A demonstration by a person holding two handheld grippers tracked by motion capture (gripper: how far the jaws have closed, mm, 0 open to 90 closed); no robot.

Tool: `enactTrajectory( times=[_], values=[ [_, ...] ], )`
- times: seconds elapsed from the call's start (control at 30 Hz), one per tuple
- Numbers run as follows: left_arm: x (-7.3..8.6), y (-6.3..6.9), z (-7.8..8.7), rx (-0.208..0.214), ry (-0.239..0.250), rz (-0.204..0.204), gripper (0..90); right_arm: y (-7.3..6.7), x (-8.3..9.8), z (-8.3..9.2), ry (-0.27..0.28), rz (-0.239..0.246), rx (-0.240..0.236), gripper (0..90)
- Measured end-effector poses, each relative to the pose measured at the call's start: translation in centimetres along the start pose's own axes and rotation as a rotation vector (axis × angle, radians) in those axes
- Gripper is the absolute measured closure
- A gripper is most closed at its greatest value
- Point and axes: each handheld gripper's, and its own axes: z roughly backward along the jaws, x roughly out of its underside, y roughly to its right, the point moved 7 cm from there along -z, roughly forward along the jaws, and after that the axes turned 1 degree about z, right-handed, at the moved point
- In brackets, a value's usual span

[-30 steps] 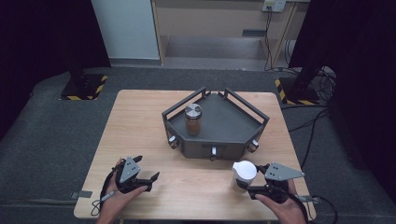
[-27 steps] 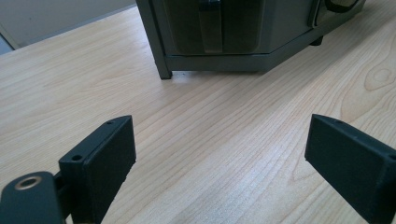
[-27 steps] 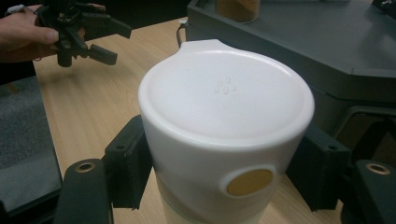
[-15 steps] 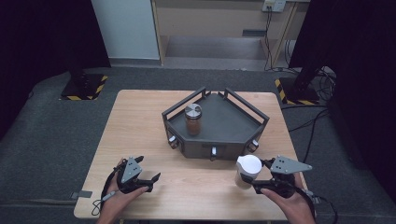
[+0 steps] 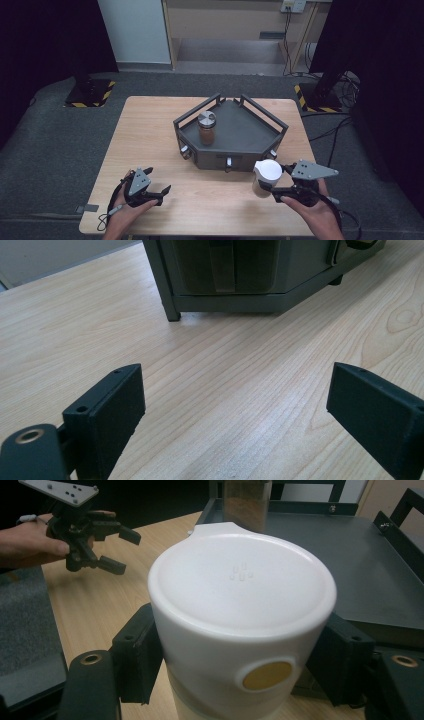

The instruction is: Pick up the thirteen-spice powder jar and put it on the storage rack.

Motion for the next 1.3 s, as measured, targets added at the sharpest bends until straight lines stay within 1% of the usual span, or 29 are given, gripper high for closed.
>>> enactTrajectory(
  times=[0.07,0.27,0.53,0.63,0.7,0.9,1.3],
  values=[
    [0.0,0.0,0.0,-0.001,-0.001,-0.003,7.6,0.0,-0.2,-0.1,-0.008,0.004,-0.004,31.2],
    [0.1,-0.1,0.0,-0.002,-0.002,-0.003,7.6,-0.1,-0.9,-0.2,-0.006,0.009,-0.025,31.2],
    [0.1,-0.1,0.0,-0.001,0.0,-0.003,7.6,0.0,-2.4,-0.3,0.013,0.014,-0.037,31.2],
    [0.1,-0.1,0.1,-0.003,0.0,-0.002,7.6,0.1,-3.0,-0.3,0.017,0.018,-0.038,31.2],
    [0.1,-0.1,0.1,-0.012,0.005,0.003,6.9,0.2,-3.6,-0.3,0.02,0.019,-0.037,31.2],
    [0.1,-0.2,0.2,-0.014,0.008,0.009,6.2,0.5,-4.9,-0.3,0.034,0.016,-0.031,31.2],
    [0.1,-0.3,0.2,-0.017,0.004,0.016,4.0,0.9,-6.9,0.0,0.043,0.029,-0.019,31.2]
  ],
)
